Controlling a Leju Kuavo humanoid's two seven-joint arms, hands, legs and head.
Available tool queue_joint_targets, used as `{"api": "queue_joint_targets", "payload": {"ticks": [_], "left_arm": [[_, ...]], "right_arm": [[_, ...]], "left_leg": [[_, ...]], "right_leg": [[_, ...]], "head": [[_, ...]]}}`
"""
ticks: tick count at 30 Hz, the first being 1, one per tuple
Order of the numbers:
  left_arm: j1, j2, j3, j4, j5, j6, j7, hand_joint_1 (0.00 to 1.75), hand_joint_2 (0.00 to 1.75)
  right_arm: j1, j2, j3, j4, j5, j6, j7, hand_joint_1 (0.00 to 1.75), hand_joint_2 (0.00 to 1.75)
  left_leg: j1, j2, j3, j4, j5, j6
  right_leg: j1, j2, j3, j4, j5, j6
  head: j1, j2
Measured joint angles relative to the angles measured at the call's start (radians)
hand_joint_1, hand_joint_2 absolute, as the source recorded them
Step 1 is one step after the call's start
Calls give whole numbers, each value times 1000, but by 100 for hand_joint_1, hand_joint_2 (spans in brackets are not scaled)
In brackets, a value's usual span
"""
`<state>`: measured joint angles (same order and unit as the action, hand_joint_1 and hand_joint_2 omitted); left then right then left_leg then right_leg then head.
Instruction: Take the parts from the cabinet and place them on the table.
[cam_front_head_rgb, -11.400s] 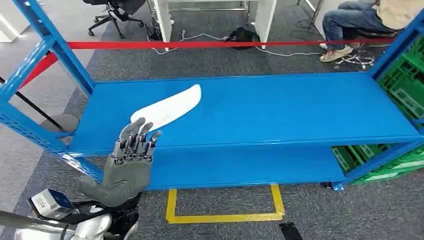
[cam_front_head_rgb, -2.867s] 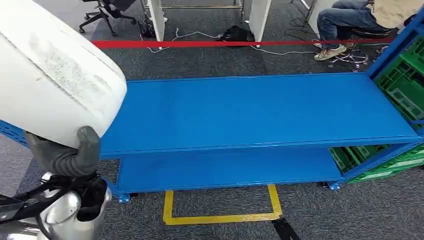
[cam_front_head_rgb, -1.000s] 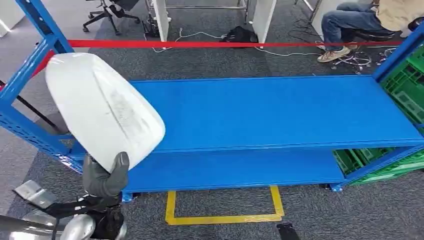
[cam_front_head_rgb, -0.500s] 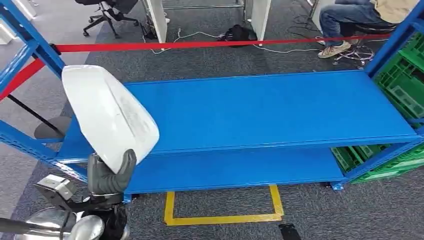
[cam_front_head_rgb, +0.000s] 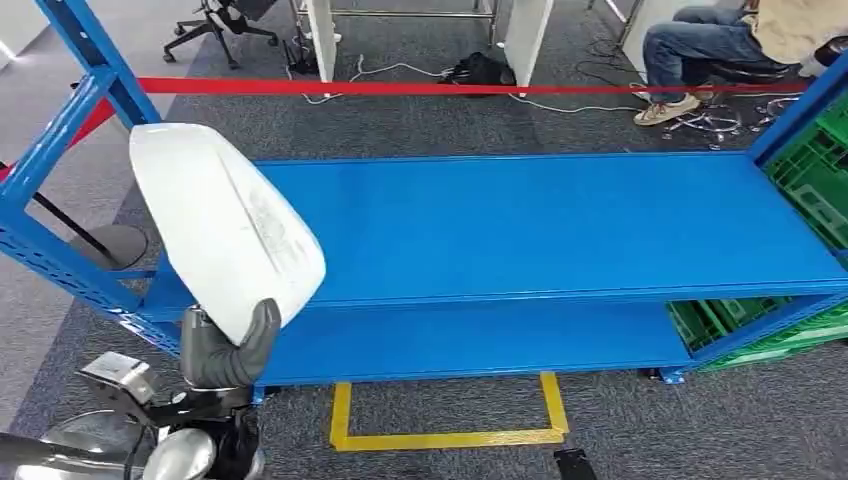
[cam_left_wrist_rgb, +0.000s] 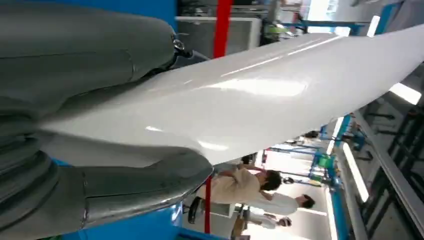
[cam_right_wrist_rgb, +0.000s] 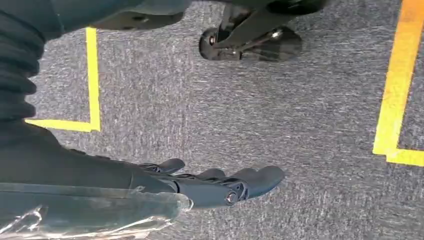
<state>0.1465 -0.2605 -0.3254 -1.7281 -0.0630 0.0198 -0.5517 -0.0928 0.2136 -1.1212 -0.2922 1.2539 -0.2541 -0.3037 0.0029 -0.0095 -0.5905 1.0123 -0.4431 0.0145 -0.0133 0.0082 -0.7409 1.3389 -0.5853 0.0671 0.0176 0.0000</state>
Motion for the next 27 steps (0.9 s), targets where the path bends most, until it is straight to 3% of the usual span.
{"api": "queue_joint_targets", "payload": {"ticks": [1, 2, 4, 5, 7, 10, 11, 13, 14, 15, 16, 17, 19, 20, 21, 22, 25, 26, 27], "left_arm": [[0, 2, -5, -9, -20, -18, -16, 175, 175], [-1, 3, -13, -23, -45, -40, -35, 175, 175], [-3, 8, -29, -55, -37, -102, -67, 175, 175], [-3, 9, -36, -67, -17, -135, -66, 175, 175], [-4, 12, -41, -87, 25, -208, -38, 175, 175], [-8, 19, -56, -105, 42, -304, -47, 175, 175], [-13, 20, -64, -111, 45, -334, -56, 175, 175], [-18, 22, -70, -114, 34, -344, -63, 175, 175], [-18, 23, -73, -115, 27, -347, -72, 175, 175], [-19, 23, -74, -115, 26, -356, -79, 175, 175], [-20, 23, -76, -116, 27, -364, -83, 175, 175], [-22, 23, -82, -116, 26, -371, -83, 175, 175], [-26, 24, -93, -118, 20, -378, -83, 175, 175], [-30, 25, -95, -118, 16, -380, -83, 175, 175], [-33, 25, -100, -118, 14, -380, -83, 175, 175], [-33, 25, -102, -118, 13, -375, -83, 175, 175], [-34, 25, -105, -119, 1, -356, -76, 175, 175], [-35, 24, -107, -119, -5, -344, -64, 175, 175], [-36, 24, -109, -118, -10, -333, -48, 175, 175]], "right_arm": [[0, 0, 0, 0, 9, 1, -1, 0, 175], [0, 0, 0, 0, 18, 6, -5, 0, 175], [-3, 0, 2, 0, 32, 13, -11, 0, 175], [-6, 0, 2, 0, 34, 14, -12, 0, 175], [-7, 0, 2, 0, 36, 14, -15, 0, 175], [-6, -3, 4, 0, 51, 17, -19, 0, 175], [-9, -3, 5, 0, 56, 18, -20, 0, 175], [-13, -3, 5, 0, 61, 20, -20, 0, 175], [-12, -3, 6, 0, 63, 21, -18, 0, 175], [-12, -3, 6, 0, 66, 21, -14, 0, 175], [-12, -3, 6, 0, 68, 22, -13, 0, 175], [-13, -3, 8, 0, 68, 22, -13, 0, 175], [-16, -3, 11, 0, 69, 24, -13, 0, 175], [-17, -5, 11, 0, 69, 24, -13, 0, 175], [-18, -6, 11, 0, 69, 24, -14, 0, 175], [-17, -6, 11, 0, 68, 24, -13, 0, 175], [-16, -6, 10, 0, 65, 23, -13, 0, 175], [-16, -6, 10, 0, 61, 22, -14, 0, 175], [-16, -6, 10, 0, 59, 21, -15, 0, 175]], "left_leg": [[-1, -2, 2, 0, -1, 1], [-2, -3, 6, 0, -2, 1], [-2, -4, 14, 0, -7, -3], [-10, -4, 13, 5, -10, -9], [-7, -4, 12, 1, -5, -19], [-5, -4, 10, 5, -15, -35], [-6, -3, -9, 42, -45, -42], [0, -2, -82, 198, -123, -52], [1, -2, -115, 266, -146, -55], [2, -2, -132, 298, -149, -55], [4, -2, -126, 284, -126, -56], [5, -1, -98, 226, -83, -56], [8, 3, -10, 60, -3, -58], [9, 9, 14, 9, -4, -60], [9, 2, 17, -4, -11, -45], [8, 1, 13, -2, -10, -38], [5, 1, 12, -4, -7, -22], [10, 1, 14, -6, -4, -15], [9, 2, 14, -6, -4, -8]], "right_leg": [[2, 0, 14, -31, 29, -4], [4, 0, 47, -99, 71, -9], [7, 0, 140, -282, 149, -21], [11, 1, 155, -307, 133, -21], [12, 4, 153, -306, 138, -25], [5, 2, 156, -319, 147, -43], [3, 1, 156, -321, 149, -48], [1, 1, 155, -321, 148, -50], [1, 0, 154, -321, 148, -50], [1, -1, 154, -321, 148, -50], [1, 0, 155, -321, 148, -50], [0, 0, 155, -320, 148, -49], [-2, 2, 158, -320, 147, -41], [7, 2, 156, -316, 145, -33], [8, 4, 150, -312, 145, -29], [8, 3, 151, -318, 148, -22], [4, 2, 154, -323, 151, -12], [2, 1, 147, -318, 144, -6], [2, -1, 135, -285, 119, -2]], "head": [[0, 0], [0, 0], [0, 0], [0, 0], [-2, 0], [0, 0], [-12, 0], [-14, 0], [-13, 0], [-14, 0], [-13, 0], [-14, 0], [-14, 0], [-17, 0], [-19, 0], [-12, 0], [-13, 0], [-13, 0], [-7, 0]]}}
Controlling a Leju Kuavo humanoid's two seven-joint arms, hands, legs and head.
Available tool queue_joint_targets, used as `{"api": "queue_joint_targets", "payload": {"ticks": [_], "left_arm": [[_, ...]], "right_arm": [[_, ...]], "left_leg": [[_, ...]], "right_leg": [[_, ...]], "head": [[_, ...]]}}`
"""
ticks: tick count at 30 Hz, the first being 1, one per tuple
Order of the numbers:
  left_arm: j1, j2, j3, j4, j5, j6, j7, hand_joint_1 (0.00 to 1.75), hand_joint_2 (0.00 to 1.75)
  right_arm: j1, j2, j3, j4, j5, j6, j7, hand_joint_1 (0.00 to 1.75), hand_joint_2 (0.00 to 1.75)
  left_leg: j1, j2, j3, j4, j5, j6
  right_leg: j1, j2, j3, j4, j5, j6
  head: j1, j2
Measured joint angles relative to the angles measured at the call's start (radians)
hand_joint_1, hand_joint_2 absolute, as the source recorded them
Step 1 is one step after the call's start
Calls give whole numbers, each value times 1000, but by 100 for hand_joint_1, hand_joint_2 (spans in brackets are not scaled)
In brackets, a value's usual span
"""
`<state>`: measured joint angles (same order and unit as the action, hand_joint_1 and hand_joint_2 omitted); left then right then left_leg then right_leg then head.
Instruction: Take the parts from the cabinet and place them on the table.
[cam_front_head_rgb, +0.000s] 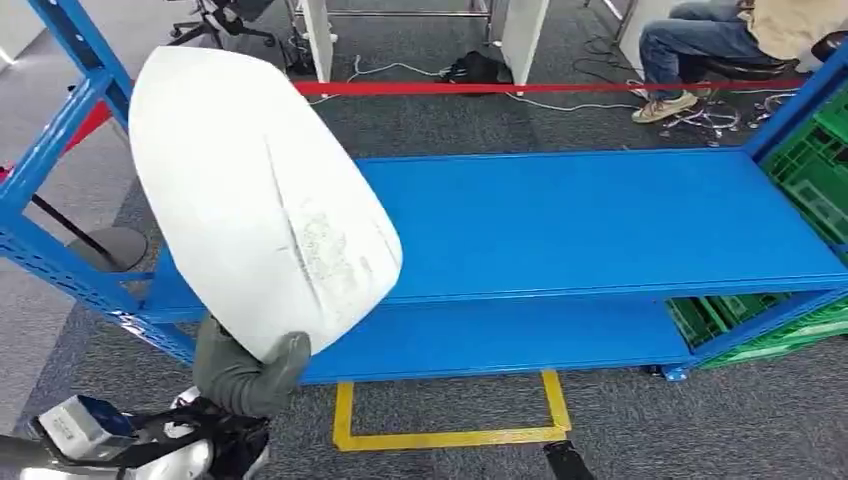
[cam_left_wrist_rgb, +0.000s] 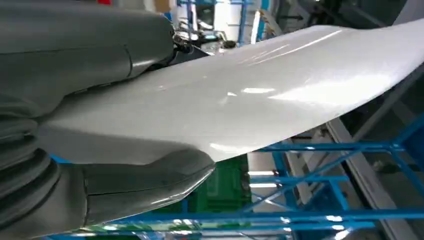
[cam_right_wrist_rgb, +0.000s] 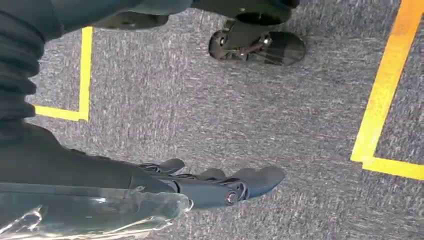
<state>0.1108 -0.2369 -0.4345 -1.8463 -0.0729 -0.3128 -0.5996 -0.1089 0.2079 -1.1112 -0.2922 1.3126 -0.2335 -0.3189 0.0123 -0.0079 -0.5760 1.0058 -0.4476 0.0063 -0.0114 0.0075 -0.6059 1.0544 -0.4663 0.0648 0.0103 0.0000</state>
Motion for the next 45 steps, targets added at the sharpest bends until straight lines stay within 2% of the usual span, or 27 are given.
{"api": "queue_joint_targets", "payload": {"ticks": [2, 4, 5, 6, 8, 9, 10, 13, 15, 18, 19, 21, 24, 25, 29, 31, 33, 34, 35, 37, 38, 39, 40, 41, 43, 44, 45], "left_arm": [[0, 0, -2, 0, -3, 9, 14, 175, 175], [-1, 0, -2, 2, -4, 13, 19, 175, 175], [-1, 0, -2, 2, -5, 16, 19, 175, 175], [-1, 0, -2, 3, -9, 15, 21, 175, 175], [-6, 1, -7, 5, -11, 3, 20, 175, 175], [-9, 2, -10, 5, -11, -3, 14, 175, 175], [-12, 2, -13, 5, -10, -8, 6, 175, 175], [-18, 4, -22, 5, 0, -20, 3, 175, 175], [-23, 6, -28, 5, 5, -26, 3, 175, 175], [-25, 8, -31, 8, -35, 0, 18, 175, 175], [-26, 8, -31, 11, -54, 10, 25, 175, 175], [-26, 9, -32, 15, -63, 18, 26, 175, 175], [-29, 9, -37, 17, -66, 21, 28, 175, 175], [-30, 9, -39, 18, -66, 22, 29, 175, 175], [-32, 9, -40, 23, -63, 24, 31, 175, 175], [-33, 8, -44, 24, -63, 24, 32, 175, 175], [-35, 9, -47, 26, -63, 24, 33, 175, 175], [-35, 9, -47, 28, -62, 24, 34, 175, 175], [-35, 9, -47, 29, -62, 24, 34, 175, 175], [-36, 9, -48, 32, -59, 24, 35, 175, 175], [-36, 9, -48, 32, -59, 24, 35, 175, 175], [-37, 9, -48, 33, -59, 23, 35, 175, 175], [-37, 9, -49, 33, -58, 23, 35, 175, 175], [-38, 9, -50, 33, -56, 23, 37, 175, 175], [-40, 10, -52, 34, -52, 22, 37, 175, 175], [-40, 10, -52, 34, -52, 22, 37, 175, 175], [-40, 11, -52, 34, -51, 21, 36, 175, 175]], "right_arm": [[1, 0, 0, 0, -2, -1, -2, 0, 175], [6, 0, 0, 0, -3, -1, -3, 0, 175], [7, 0, -1, 0, -3, -1, -3, 0, 175], [7, 0, -1, 0, -3, -1, -3, 0, 175], [4, 0, -1, 0, 1, -1, -3, 0, 175], [2, 0, -1, 0, 3, 0, -3, 0, 175], [-2, 0, -1, 0, 4, 0, -3, 0, 175], [-5, 0, 0, 0, 8, 1, 2, 0, 175], [-7, 0, 0, 0, 9, 1, 2, 0, 175], [-7, 0, 0, 0, 5, 1, 1, 0, 175], [-5, 0, -1, 0, 2, 0, 1, 0, 175], [-2, -1, -1, 0, 2, 0, 0, 0, 175], [-2, -1, -1, 0, 2, 0, 0, 0, 175], [-3, -1, -1, 0, 2, 0, -1, 0, 175], [1, -1, -2, 0, 2, 0, -2, 0, 175], [2, -1, -2, 0, 2, 0, -2, 0, 175], [2, -1, -2, 0, 2, 0, -2, 0, 175], [2, -1, -2, 0, 2, 0, -2, 0, 175], [3, -1, -2, 0, 2, 0, -2, 0, 175], [3, -2, -2, 0, 2, 0, -2, 0, 175], [1, -2, -2, 0, 2, 0, -2, 0, 175], [-2, -2, -2, 0, 2, 0, -2, 0, 175], [-6, -2, -2, 0, 2, 0, -2, 0, 175], [-7, -2, -2, 0, 2, -1, -2, 0, 175], [-6, -3, -2, 0, 2, -1, -2, 0, 175], [-5, -3, -2, 0, 2, -1, -1, 0, 175], [-7, -3, -2, 0, 3, -1, -1, 0, 175]], "left_leg": [[-2, 0, -1, 0, -1, 6], [-5, 0, 0, 0, -2, 8], [-5, 0, 1, 1, -2, 8], [-5, -1, 3, 1, -3, 7], [-3, -3, 10, 1, -7, 0], [-5, -4, 12, 1, -10, -5], [-11, -5, 9, 7, -11, -10], [-7, -4, 10, -4, -4, -26], [-6, -2, 0, 16, -27, -39], [-5, -2, -102, 236, -143, -47], [-5, -2, -132, 299, -161, -47], [-5, -2, -118, 273, -121, -44], [-5, 1, 9, 36, -8, -35], [-6, 0, 24, -2, -15, -33], [-8, -3, 8, -2, 1, -5], [-5, 0, 1, -4, 10, 9], [-6, 2, -15, -4, 21, 14], [-7, 2, -24, -4, 28, 14], [-8, 2, -32, -3, 34, 14], [-8, 2, -47, -3, 46, 10], [-8, 1, -52, -3, 53, 7], [-7, 1, -56, -2, 58, 1], [-11, 0, -61, -2, 65, -6], [-10, 0, -59, -3, 71, -11], [-8, 0, -60, -8, 84, -24], [-10, -1, -63, -11, 93, -32], [-7, -1, -72, -7, 79, -36]], "right_leg": [[0, 0, -75, 163, -81, 4], [0, 0, -137, 287, -118, 4], [0, 0, -137, 281, -102, 3], [0, 0, -112, 225, -62, 1], [-1, 0, -22, 41, 28, -1], [-1, 1, 7, -16, 27, -2], [1, 4, 16, -28, 26, -8], [6, 6, 9, -24, 28, -24], [-1, 4, 12, -31, 33, -37], [-1, -3, 10, -30, 36, -47], [0, -3, 9, -30, 37, -47], [0, -3, 7, -30, 39, -46], [-1, 1, 7, -30, 44, -38], [9, 2, 0, -21, 44, -31], [1, 2, -5, -34, 62, -5], [0, -1, -30, 27, -9, 4], [0, -1, -88, 189, -103, 9], [0, 0, -110, 257, -133, 11], [0, -1, -110, 278, -137, 12], [0, -1, -38, 186, -87, 8], [0, -1, 30, 82, -48, 6], [-1, -1, 95, -15, -34, 4], [4, 2, 118, -49, -52, 0], [6, 6, 105, -40, -32, -8], [9, 7, 90, -41, -34, -19], [7, 5, 84, -47, -23, -32], [2, 1, 82, -49, -12, -41]], "head": [[5, 0], [6, 0], [6, 0], [6, 0], [6, 0], [7, 0], [7, 0], [6, 0], [3, 0], [-2, 0], [-2, 0], [-2, 0], [-2, 0], [-3, 0], [-2, 0], [6, 0], [7, 0], [8, 0], [8, 0], [8, 0], [8, 0], [8, 0], [8, 0], [5, 0], [5, 0], [6, 0], [6, 0]]}}
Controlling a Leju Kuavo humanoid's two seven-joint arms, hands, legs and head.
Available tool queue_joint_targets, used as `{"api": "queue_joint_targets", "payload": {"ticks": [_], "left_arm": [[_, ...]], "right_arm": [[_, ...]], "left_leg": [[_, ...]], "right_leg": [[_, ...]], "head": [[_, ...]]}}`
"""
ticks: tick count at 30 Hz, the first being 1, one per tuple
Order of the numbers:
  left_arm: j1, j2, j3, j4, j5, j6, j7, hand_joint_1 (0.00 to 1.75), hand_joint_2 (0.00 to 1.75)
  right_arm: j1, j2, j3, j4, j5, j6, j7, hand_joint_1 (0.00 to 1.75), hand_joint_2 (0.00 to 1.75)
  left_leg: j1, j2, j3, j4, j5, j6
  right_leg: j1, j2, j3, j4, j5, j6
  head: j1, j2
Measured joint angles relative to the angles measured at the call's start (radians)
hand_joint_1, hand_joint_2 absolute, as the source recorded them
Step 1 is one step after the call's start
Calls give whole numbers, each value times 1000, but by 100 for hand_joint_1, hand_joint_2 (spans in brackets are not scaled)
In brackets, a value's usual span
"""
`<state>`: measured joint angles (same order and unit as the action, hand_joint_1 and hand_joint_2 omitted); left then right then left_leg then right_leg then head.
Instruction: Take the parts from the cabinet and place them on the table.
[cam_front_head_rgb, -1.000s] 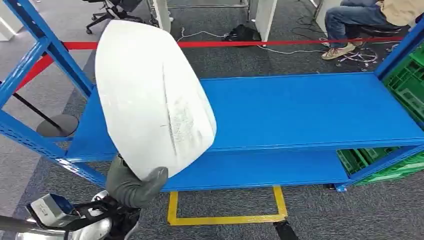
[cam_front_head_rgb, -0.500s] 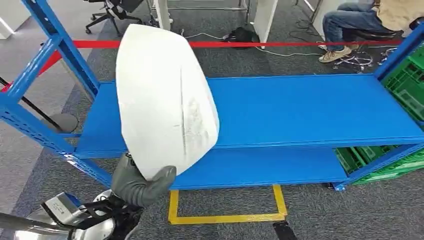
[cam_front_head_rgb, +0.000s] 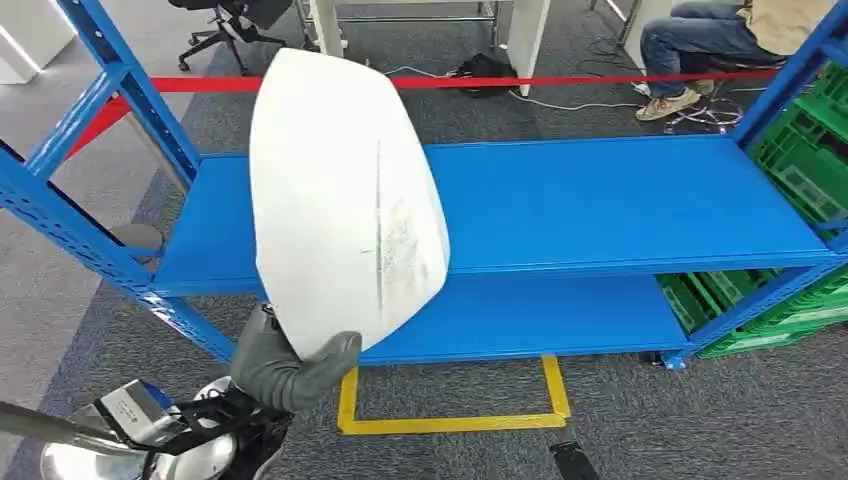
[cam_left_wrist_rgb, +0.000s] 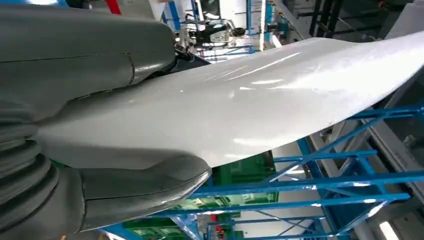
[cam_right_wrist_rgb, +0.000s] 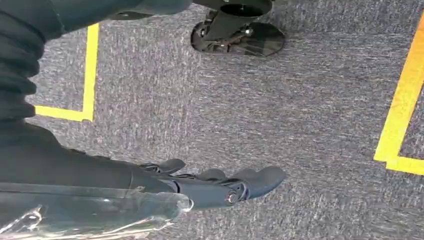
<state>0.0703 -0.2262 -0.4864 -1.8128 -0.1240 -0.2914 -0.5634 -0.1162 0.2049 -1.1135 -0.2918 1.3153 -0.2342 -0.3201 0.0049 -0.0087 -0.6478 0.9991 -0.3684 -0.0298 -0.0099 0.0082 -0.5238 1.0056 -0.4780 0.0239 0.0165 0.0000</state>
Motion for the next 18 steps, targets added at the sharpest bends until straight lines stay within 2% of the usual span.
{"api": "queue_joint_targets", "payload": {"ticks": [1, 3, 4, 5, 6, 7, 8, 9, 10, 11, 13, 14, 15, 16, 17, 18], "left_arm": [[0, 0, 0, 0, 1, 0, 0, 175, 175], [-1, 0, 0, 0, 2, 0, 0, 175, 175], [-1, 1, 0, 0, 2, 0, 0, 175, 175], [-1, 1, 0, 1, 3, 0, 0, 175, 175], [-1, 1, 0, 2, 4, 0, 0, 175, 175], [-1, 1, 0, 2, 5, 0, 0, 175, 175], [-1, 1, 0, 2, 6, 0, 0, 175, 175], [-1, 1, -1, 2, 7, 0, 0, 175, 175], [-2, 1, -2, 2, 7, -2, 0, 175, 175], [-4, 1, -3, 2, 8, -3, 0, 175, 175], [-4, 0, -2, 2, 10, -3, 0, 175, 175], [-4, 0, -2, 2, 10, -4, 0, 175, 175], [-4, -1, -2, 2, 12, -6, 0, 175, 175], [-4, -1, -2, 2, 13, -7, 0, 175, 175], [-4, -1, -2, 3, 16, -8, 0, 175, 175], [-4, -1, -2, 3, 19, -9, 0, 175, 175]], "right_arm": [[-2, 0, 0, 0, 0, 0, 0, 0, 175], [-2, 0, 0, 0, 0, 0, 0, 0, 175], [0, 0, 0, 0, 0, 0, 0, 0, 175], [0, 0, 0, 0, 0, 0, 0, 0, 175], [1, -1, 0, 0, 0, 0, 0, 0, 175], [0, -1, 0, 0, 0, 0, 0, 0, 175], [0, -1, 0, 0, 0, 0, 0, 0, 175], [-1, -1, 0, 0, 0, 0, 0, 0, 175], [0, -1, 0, 0, 0, 0, 0, 0, 175], [-1, -1, 0, 0, 0, 0, 0, 0, 175], [-1, -1, 0, 0, 0, 0, -1, 0, 175], [0, -1, 0, 0, 0, 0, -1, 0, 175], [1, -1, 0, 0, 0, 0, -1, 0, 175], [3, -1, 0, 0, 0, 0, 0, 0, 175], [3, -1, 0, 0, 0, 0, 0, 0, 175], [2, -1, 0, 0, 0, 0, 0, 0, 175]], "left_leg": [[-1, 0, -12, 27, -50, -4], [1, 1, -58, 177, -169, -11], [1, 1, -80, 260, -206, -13], [1, 1, -85, 303, -212, -13], [1, 1, -69, 303, -195, -13], [1, 1, -35, 267, -163, -11], [1, 1, 15, 200, -132, -8], [1, 2, 80, 110, -113, -5], [0, 3, 145, 28, -122, -3], [-2, 1, 167, -21, -135, 5], [-6, -1, 153, -22, -132, 17], [-8, -1, 149, -22, -126, 27], [-1, 2, 143, -27, -115, 38], [-1, 4, 135, -27, -107, 45], [-1, 5, 125, -27, -98, 52], [-2, 6, 113, -26, -89, 53]], "right_leg": [[-1, 0, -12, 0, 10, -9], [-1, -2, -38, 1, 30, -15], [0, -3, -52, 1, 40, -14], [0, -4, -63, 2, 49, -13], [0, -6, -74, 2, 57, -12], [0, -6, -85, 2, 65, -9], [0, -6, -93, 2, 72, -6], [-1, -5, -99, 3, 80, -2], [3, -4, -105, 4, 86, 5], [5, -5, -111, 7, 92, 11], [3, -6, -116, 2, 112, 21], [1, -6, -116, -3, 120, 28], [-2, -4, -123, 0, 115, 33], [-2, -6, -136, 24, 74, 37], [-2, -5, -155, 86, 15, 42], [-2, -5, -182, 174, -41, 46]], "head": [[-4, 0], [-6, 0], [-6, 0], [-5, 0], [-6, 0], [-6, 0], [-6, 0], [-6, 0], [-6, 0], [-5, 0], [-6, 0], [-6, 0], [-7, 0], [-3, 0], [-1, 0], [0, 0]]}}
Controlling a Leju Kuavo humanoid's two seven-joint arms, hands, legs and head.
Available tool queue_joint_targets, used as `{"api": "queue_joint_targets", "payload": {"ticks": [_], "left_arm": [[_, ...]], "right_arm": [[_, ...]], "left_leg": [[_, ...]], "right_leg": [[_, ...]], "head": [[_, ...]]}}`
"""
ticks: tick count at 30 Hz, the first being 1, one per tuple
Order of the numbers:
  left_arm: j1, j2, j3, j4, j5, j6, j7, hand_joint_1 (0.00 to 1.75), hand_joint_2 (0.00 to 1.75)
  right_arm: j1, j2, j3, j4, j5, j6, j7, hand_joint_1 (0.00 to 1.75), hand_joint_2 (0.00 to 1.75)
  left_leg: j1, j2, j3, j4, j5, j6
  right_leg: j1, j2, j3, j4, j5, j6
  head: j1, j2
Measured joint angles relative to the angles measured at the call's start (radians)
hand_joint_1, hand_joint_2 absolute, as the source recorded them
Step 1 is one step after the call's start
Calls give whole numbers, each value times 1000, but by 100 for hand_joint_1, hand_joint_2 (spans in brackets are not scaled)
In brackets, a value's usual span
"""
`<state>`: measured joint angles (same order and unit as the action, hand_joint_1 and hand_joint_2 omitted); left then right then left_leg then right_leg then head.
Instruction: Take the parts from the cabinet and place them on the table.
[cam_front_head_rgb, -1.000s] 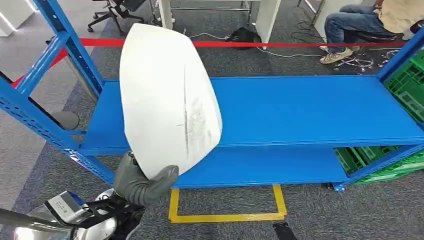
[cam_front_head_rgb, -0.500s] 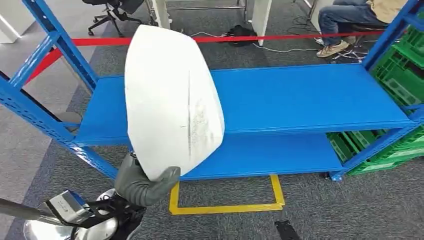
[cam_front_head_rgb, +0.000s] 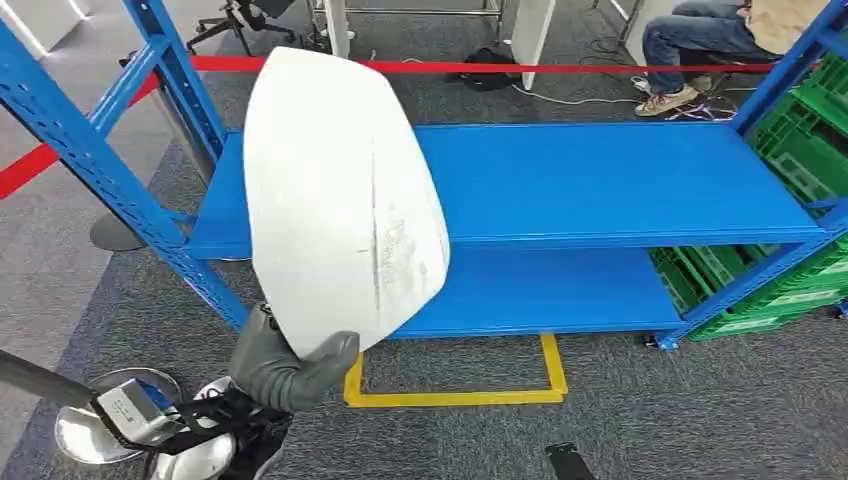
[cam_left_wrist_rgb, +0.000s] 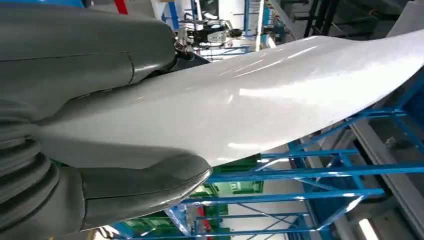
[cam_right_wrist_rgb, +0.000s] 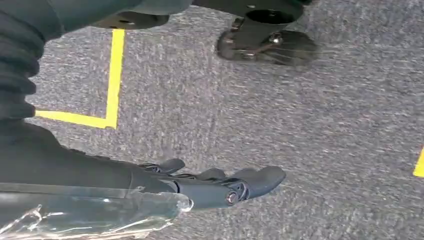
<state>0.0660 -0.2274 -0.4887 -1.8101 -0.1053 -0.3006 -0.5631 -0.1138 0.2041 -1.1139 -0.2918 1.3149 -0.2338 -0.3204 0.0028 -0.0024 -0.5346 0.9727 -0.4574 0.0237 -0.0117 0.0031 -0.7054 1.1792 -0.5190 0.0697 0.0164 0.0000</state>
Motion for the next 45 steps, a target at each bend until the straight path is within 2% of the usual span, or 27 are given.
{"api": "queue_joint_targets", "payload": {"ticks": [2, 3, 5, 6, 10, 12, 13, 14, 16, 18, 19, 21, 22, 24, 25, 26, 29, 31, 33, 34, 35, 37, 39, 40, 41, 43, 45], "left_arm": [[0, 0, 0, 2, 0, 0, 0, 175, 175], [0, 0, 0, 3, 0, -1, 0, 175, 175], [0, 0, 0, 3, 0, -1, 0, 175, 175], [0, 0, 0, 3, 0, -1, 0, 175, 175], [0, 0, 0, 3, 0, -1, 0, 175, 175], [0, 0, 0, 3, 1, -1, 0, 175, 175], [-2, 0, 0, 3, 1, -3, 0, 175, 175], [-1, 0, 0, 3, 1, -3, 0, 175, 175], [-2, 1, 0, 3, 1, -3, 0, 175, 175], [-2, 1, 0, 3, 1, -3, 0, 175, 175], [-2, 2, 0, 4, 1, -3, 0, 175, 175], [-2, 2, 0, 6, 3, -3, 0, 175, 175], [-2, 2, 0, 6, 4, -3, 0, 175, 175], [-2, 1, -1, 6, 8, -4, 0, 175, 175], [-3, 1, -1, 6, 9, -4, 0, 175, 175], [-3, 1, -2, 6, 13, -5, 0, 175, 175], [-3, 0, -1, 8, 22, -7, 6, 175, 175], [-4, 0, -2, 11, 24, -10, 9, 175, 175], [-4, 0, -2, 13, 26, -11, 9, 175, 175], [-4, 0, -2, 14, 27, -11, 10, 175, 175], [-4, 0, -2, 16, 27, -11, 11, 175, 175], [-4, 0, -1, 18, 27, -11, 12, 175, 175], [-5, 0, -2, 19, 29, -13, 12, 175, 175], [-5, 0, -2, 19, 30, -13, 12, 175, 175], [-6, 0, -2, 20, 30, -14, 13, 175, 175], [-6, 0, -2, 21, 30, -16, 14, 175, 175], [-7, 0, -2, 22, 30, -17, 15, 175, 175]], "right_arm": [[0, 0, 0, 0, 0, 0, 0, 0, 175], [1, 0, 0, 0, 0, 0, 0, 0, 175], [-1, 0, 0, 0, 0, 0, 0, 0, 175], [-2, 0, 0, 0, 0, 0, 0, 0, 175], [-2, 0, 0, 0, 0, 0, 0, 0, 175], [-5, 0, 0, 0, 0, 0, 0, 0, 175], [-4, 0, 0, 0, -1, 0, -2, 0, 175], [-3, 0, 0, 0, -1, 0, -2, 0, 175], [-6, 0, -1, 0, -2, 0, -4, 0, 175], [-4, 0, -1, 0, -2, 0, -5, 0, 175], [-3, 0, -1, 0, -2, 0, -5, 0, 175], [-1, -1, -2, 0, -2, 0, -5, 0, 175], [-2, -1, -2, 0, -1, 0, -5, 0, 175], [-3, 0, -2, 0, 0, 0, -4, 0, 175], [-2, -1, -2, 0, 0, 0, -5, 0, 175], [-2, 0, -2, 0, 0, 0, -5, 0, 175], [0, 0, -2, 0, 0, 0, -4, 0, 175], [2, -1, -2, 0, 0, 0, -4, 0, 175], [2, -1, -2, 0, 0, 0, -4, 0, 175], [3, -1, -2, 0, 1, 0, -4, 0, 175], [4, -1, -2, 0, 1, 0, -4, 0, 175], [4, -2, -2, 0, 1, 0, -3, 0, 175], [2, -3, -2, 0, 0, -1, -3, 0, 175], [-2, -2, -2, 1, 1, -1, -3, 0, 175], [-5, -2, -2, 0, 1, -1, -3, 0, 175], [-2, -2, -2, 0, 3, -1, -3, 0, 175], [-1, -2, -2, 0, 4, -1, -2, 0, 175]], "left_leg": [[-2, 1, -23, 1, 18, 1], [-2, 1, -35, 2, 27, 0], [-2, 0, -57, 3, 46, -5], [-2, 0, -62, 3, 50, -7], [-1, 0, -64, 3, 52, -9], [-1, -1, -69, 5, 59, -15], [-3, 0, -78, 0, 89, -40], [-3, -2, -82, 2, 92, -47], [-3, -1, -109, 59, 3, -56], [-2, -1, -161, 227, -108, -64], [-2, -1, -177, 291, -131, -65], [-2, -1, -149, 298, -97, -63], [-2, -1, -108, 245, -62, -59], [-4, -1, 13, 69, -18, -48], [-7, -1, 63, -8, -28, -41], [-8, -1, 68, -28, -35, -36], [-11, -1, 46, -30, -15, -17], [-4, 3, 34, -35, 2, -5], [-4, 4, 15, -35, 18, -3], [-4, 4, 4, -34, 27, -3], [-4, 4, -6, -34, 35, -4], [-2, 4, -24, -32, 49, -10], [3, 2, -39, -24, 59, -21], [-2, 2, -49, -20, 63, -28], [-4, 2, -55, -13, 68, -32], [-3, 1, -60, -12, 82, -40], [-1, 1, -75, -6, 72, -49]], "right_leg": [[0, 0, -32, 134, -56, 3], [0, 0, -21, 147, -44, 4], [0, 0, 69, 41, 28, 0], [0, 0, 104, -10, 43, -1], [0, 0, 121, -33, 48, -2], [0, 0, 189, -132, 40, -4], [9, 7, 202, -189, 27, -31], [2, 3, 194, -197, 40, -43], [2, 1, 181, -197, 60, -58], [3, 0, 153, -195, 81, -62], [4, -1, 141, -195, 89, -62], [5, -3, 118, -194, 106, -60], [6, -3, 109, -193, 114, -58], [6, -1, 97, -192, 128, -54], [12, -1, 89, -188, 133, -48], [11, -2, 83, -189, 144, -43], [8, -2, 75, -198, 169, -25], [5, 0, 49, -148, 98, -15], [2, 0, 0, 15, -12, -4], [1, -1, -18, 89, -43, -1], [1, -1, -19, 125, -44, 2], [-2, -1, 41, 64, 16, 4], [-7, 0, 170, -128, 69, 11], [-1, 6, 216, -187, 33, 16], [-1, 14, 213, -201, 37, -1], [2, 13, 194, -188, 41, -10], [-2, 9, 177, -186, 53, -33]], "head": [[0, 0], [0, 0], [0, 0], [0, 0], [0, 0], [0, 0], [-1, 0], [0, 0], [-10, 0], [-11, 0], [-11, 0], [-11, 0], [-11, 0], [-11, 0], [-11, 0], [-9, 0], [-10, 0], [-6, 0], [-1, 0], [-1, 0], [-1, 0], [-1, 0], [-1, 0], [1, 0], [2, 0], [-1, 0], [0, 0]]}}
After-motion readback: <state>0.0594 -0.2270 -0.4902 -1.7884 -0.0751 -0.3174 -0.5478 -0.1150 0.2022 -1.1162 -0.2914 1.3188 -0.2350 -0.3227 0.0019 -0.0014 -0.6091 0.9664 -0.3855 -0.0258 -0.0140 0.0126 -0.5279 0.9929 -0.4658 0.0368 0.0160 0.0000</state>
